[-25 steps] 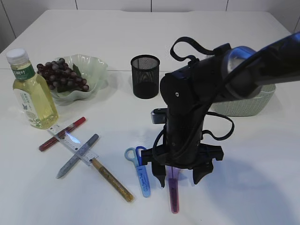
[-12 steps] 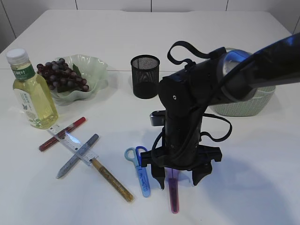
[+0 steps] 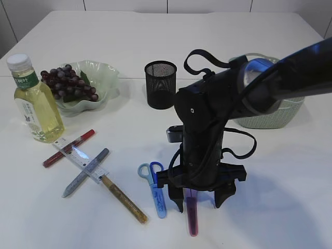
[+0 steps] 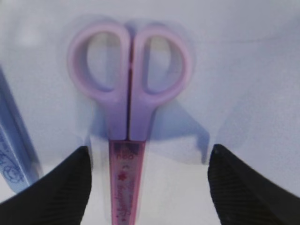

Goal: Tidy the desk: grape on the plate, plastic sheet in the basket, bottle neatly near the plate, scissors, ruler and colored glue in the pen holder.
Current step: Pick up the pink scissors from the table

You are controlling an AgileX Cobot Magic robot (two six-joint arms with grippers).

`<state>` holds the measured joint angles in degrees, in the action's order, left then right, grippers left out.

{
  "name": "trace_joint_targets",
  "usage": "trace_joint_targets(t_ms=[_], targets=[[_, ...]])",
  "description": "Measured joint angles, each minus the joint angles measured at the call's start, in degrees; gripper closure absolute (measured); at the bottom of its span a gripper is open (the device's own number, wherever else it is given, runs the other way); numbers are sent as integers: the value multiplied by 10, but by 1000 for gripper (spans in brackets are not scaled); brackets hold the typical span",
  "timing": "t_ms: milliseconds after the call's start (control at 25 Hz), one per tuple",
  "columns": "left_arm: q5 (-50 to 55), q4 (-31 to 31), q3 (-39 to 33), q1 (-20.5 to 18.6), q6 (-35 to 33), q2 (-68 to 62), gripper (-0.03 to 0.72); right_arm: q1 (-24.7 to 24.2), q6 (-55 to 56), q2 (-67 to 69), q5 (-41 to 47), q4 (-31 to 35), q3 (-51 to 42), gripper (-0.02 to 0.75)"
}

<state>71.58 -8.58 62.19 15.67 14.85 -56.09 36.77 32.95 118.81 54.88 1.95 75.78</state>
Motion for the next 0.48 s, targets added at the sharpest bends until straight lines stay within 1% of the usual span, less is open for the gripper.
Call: trace_joint_targets(t_ms=[480], targets=[[0, 0, 0, 0, 0, 0, 399, 0, 0, 0, -7, 8, 0, 153]])
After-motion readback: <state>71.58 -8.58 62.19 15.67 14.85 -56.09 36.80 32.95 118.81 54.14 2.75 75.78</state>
